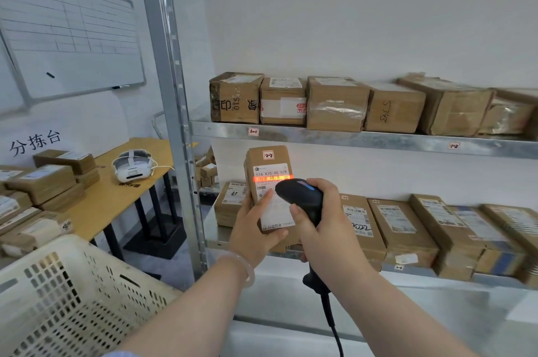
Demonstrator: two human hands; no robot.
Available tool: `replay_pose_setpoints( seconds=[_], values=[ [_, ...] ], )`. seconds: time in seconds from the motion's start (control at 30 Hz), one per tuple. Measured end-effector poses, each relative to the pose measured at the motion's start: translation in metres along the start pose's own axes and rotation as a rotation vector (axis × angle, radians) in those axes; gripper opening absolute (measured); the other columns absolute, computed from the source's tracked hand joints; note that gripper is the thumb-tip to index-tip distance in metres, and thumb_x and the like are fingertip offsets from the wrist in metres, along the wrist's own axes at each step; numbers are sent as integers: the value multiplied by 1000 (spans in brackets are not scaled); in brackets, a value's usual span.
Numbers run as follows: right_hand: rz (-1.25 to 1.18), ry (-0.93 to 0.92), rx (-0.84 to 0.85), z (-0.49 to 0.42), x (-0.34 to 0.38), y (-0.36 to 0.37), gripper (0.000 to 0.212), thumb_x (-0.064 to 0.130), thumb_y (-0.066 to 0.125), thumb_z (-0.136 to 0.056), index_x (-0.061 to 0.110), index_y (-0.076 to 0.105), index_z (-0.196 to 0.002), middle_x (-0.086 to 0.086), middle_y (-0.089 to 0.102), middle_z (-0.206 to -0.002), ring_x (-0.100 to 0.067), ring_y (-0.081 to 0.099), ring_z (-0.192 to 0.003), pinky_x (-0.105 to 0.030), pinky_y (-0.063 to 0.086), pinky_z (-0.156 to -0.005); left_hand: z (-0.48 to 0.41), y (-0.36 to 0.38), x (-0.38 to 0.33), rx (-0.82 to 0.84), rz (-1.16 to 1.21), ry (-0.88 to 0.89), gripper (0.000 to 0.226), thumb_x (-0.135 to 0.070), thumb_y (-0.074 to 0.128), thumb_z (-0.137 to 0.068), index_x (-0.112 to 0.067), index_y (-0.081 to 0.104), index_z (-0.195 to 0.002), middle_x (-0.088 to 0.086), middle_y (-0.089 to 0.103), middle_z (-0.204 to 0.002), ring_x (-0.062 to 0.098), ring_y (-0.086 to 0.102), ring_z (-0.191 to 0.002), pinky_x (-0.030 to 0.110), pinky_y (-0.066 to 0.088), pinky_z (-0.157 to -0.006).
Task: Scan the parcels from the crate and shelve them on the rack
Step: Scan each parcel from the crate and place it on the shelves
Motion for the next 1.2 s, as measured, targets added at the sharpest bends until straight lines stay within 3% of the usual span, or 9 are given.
replay_pose_setpoints(
  seconds=[0.17, 0.37, 0.47, 0.57, 0.6, 0.7, 0.8, 1.2],
  values=[
    [37, 14, -33, 6, 0, -4, 52, 35, 59, -95, 73, 26, -105, 31, 52, -101, -15, 65, -80, -42, 61, -70, 2, 3, 2, 21, -24, 6, 88, -29, 79, -84, -42, 26, -153, -7, 19, -162, 11, 23, -146, 9, 22, -107],
    [72, 19, -90, 18, 3, -6, 51, 34, 61, -93, 72, 29, -107, 40, 51, -98, -7, 63, -85, -40, 61, -70, 7, 9, -1, 78, 39, 32, 89, -23, 80, -83, -42, 27, -153, -7, 17, -161, 13, 23, -146, 34, 28, -120],
    [66, 28, -154, 27, 0, -16, 49, 31, 63, -93, 66, 35, -111, 39, 51, -103, -1, 60, -87, -41, 60, -72, 8, 19, 1, 113, 83, -7, 89, -20, 82, -80, -42, 32, -151, -7, 19, -160, 15, 24, -146, 37, 28, -120],
    [76, 70, -252, 41, -13, -37, 49, 29, 65, -92, 62, 37, -115, 42, 50, -105, 0, 59, -90, -43, 60, -74, 14, 40, -2, 177, 142, -15, 90, -18, 83, -80, -50, 31, -146, -18, 19, -157, 6, 25, -141, 13, 29, -112],
    [76, 88, -290, 46, -19, -47, 48, 30, 65, -92, 59, 38, -118, 39, 52, -106, -4, 61, -91, -43, 59, -75, 15, 48, -5, 196, 160, -12, 91, -17, 84, -79, -52, 31, -145, -19, 19, -156, 4, 25, -140, 12, 30, -112],
    [62, 132, -388, 65, -40, -78, 48, 31, 65, -92, 58, 38, -121, 26, 53, -114, -11, 65, -84, -35, 60, -68, 21, 75, -19, 248, 228, -16, 92, -13, 85, -77, -51, 35, -144, -20, 21, -153, 10, 28, -143, 32, 35, -117],
    [29, 190, -460, 85, -61, -111, 47, 30, 64, -93, 61, 38, -116, 24, 53, -114, -16, 66, -66, -19, 52, -50, 28, 106, -45, 306, 295, -1, 91, -12, 85, -77, -55, 35, -139, -17, 28, -149, 8, 33, -138, 33, 39, -114],
    [-54, 296, -717, 164, -112, -287, 44, 18, 65, -94, 43, 45, -125, 1, 60, -118, -25, 64, -64, -21, 52, -51, 54, 264, -208, 544, 438, 103, 90, -11, 85, -76, -36, 39, -150, -6, 35, -150, 14, 42, -137, 38, 45, -110]
  ],
)
Point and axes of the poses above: each hand's wrist, its own z-axis away from the middle knuckle, its own y-axis out of the palm, x = y × z, the point moved 10 cm from there along -z, towards the middle knuckle
